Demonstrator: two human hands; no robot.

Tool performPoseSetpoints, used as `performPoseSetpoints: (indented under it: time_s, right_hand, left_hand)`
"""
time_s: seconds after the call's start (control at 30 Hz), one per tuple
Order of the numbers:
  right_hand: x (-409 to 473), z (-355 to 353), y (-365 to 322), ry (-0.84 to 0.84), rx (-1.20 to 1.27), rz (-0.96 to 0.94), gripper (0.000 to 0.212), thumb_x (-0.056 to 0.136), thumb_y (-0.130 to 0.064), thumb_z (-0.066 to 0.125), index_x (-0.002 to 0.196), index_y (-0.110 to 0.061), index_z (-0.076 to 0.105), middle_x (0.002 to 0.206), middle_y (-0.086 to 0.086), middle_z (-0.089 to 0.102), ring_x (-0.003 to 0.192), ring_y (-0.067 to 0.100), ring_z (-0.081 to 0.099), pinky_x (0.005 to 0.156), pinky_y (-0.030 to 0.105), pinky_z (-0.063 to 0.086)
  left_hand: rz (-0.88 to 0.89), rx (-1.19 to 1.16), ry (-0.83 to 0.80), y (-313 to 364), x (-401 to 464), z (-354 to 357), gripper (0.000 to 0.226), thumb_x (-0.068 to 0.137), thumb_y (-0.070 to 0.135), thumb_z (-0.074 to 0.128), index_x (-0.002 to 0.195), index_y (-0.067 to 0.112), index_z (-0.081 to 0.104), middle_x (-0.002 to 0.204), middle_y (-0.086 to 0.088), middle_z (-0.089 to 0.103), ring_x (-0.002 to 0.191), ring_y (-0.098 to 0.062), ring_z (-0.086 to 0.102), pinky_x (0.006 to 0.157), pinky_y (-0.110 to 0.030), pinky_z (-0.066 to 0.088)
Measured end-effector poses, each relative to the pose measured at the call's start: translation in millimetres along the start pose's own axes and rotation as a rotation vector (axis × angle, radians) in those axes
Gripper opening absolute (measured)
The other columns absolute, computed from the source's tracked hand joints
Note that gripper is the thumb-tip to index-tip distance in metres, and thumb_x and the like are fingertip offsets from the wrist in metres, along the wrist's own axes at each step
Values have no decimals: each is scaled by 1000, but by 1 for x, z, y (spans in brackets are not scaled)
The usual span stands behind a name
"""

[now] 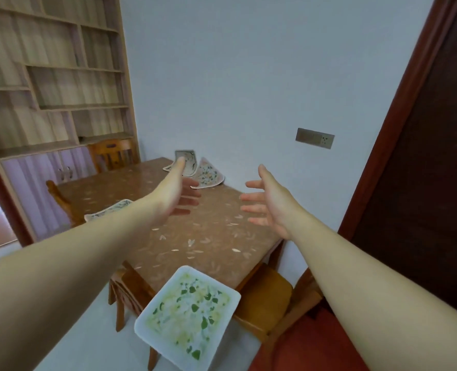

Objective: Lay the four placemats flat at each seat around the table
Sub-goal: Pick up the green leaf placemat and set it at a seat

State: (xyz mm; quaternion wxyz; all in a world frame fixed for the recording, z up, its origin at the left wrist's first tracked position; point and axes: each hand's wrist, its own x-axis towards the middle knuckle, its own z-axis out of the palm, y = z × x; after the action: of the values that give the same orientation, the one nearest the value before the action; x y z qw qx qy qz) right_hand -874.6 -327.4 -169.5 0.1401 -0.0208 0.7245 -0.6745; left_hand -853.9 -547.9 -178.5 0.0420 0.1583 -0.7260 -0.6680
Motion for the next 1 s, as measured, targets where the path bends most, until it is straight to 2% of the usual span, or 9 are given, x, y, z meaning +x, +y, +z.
performPoseSetpoints:
  time_s: [0.1, 0.23, 0.37, 0.57, 0.77, 0.9, 1.0]
  right_hand:
    - [39, 4, 15, -3, 12, 27, 61, 101, -69, 32, 128, -23, 63, 121, 8, 72, 108, 29, 71, 98, 48, 54]
    - [101, 7, 36, -37, 5, 65, 62, 101, -70, 31, 127, -24, 63, 121, 7, 72, 107, 28, 71, 98, 49, 54]
    - [170, 5, 51, -74, 21, 91, 63, 98, -74, 34, 123, -26, 65, 118, 5, 74, 103, 27, 73, 84, 43, 57]
    - [271, -1, 64, -127, 73, 122, 63, 97, -74, 36, 123, -25, 67, 117, 5, 75, 103, 26, 74, 97, 50, 57]
    - [338, 4, 93, -169, 90, 202, 60, 98, -72, 37, 119, -25, 68, 113, 4, 77, 103, 26, 74, 90, 46, 57]
    - [362, 7, 125, -161, 92, 276, 58, 99, -70, 39, 120, -25, 68, 115, 5, 76, 100, 25, 75, 92, 47, 56]
    - [373, 10, 152, -142, 93, 338, 58, 99, -69, 40, 122, -24, 68, 113, 3, 77, 103, 26, 74, 87, 44, 56]
  left_hand:
    - [-19, -14, -3, -17, 39, 0, 82, 98, 72, 23, 117, 6, 68, 111, -16, 75, 104, -34, 70, 81, -40, 52]
    - [-57, -34, 17, -36, 95, 2, 84, 94, 76, 25, 113, 7, 70, 108, -15, 76, 100, -33, 72, 77, -40, 52]
    - [-86, -48, 24, -46, 154, 7, 85, 94, 77, 25, 112, 7, 70, 104, -14, 77, 92, -31, 72, 77, -40, 51]
    - [-159, -48, 56, -53, 236, 22, 82, 96, 74, 23, 113, 8, 69, 106, -13, 75, 94, -29, 71, 79, -40, 50]
    - [-241, -30, 80, -86, 291, 30, 81, 96, 75, 22, 114, 11, 68, 112, -14, 74, 104, -31, 70, 82, -42, 50]
    - [-309, -28, 81, -120, 319, 27, 82, 94, 77, 22, 114, 12, 69, 112, -14, 75, 101, -31, 71, 82, -41, 50]
    - [-371, -22, 52, -151, 335, 25, 83, 94, 77, 21, 113, 13, 69, 110, -12, 76, 101, -29, 71, 82, -41, 50]
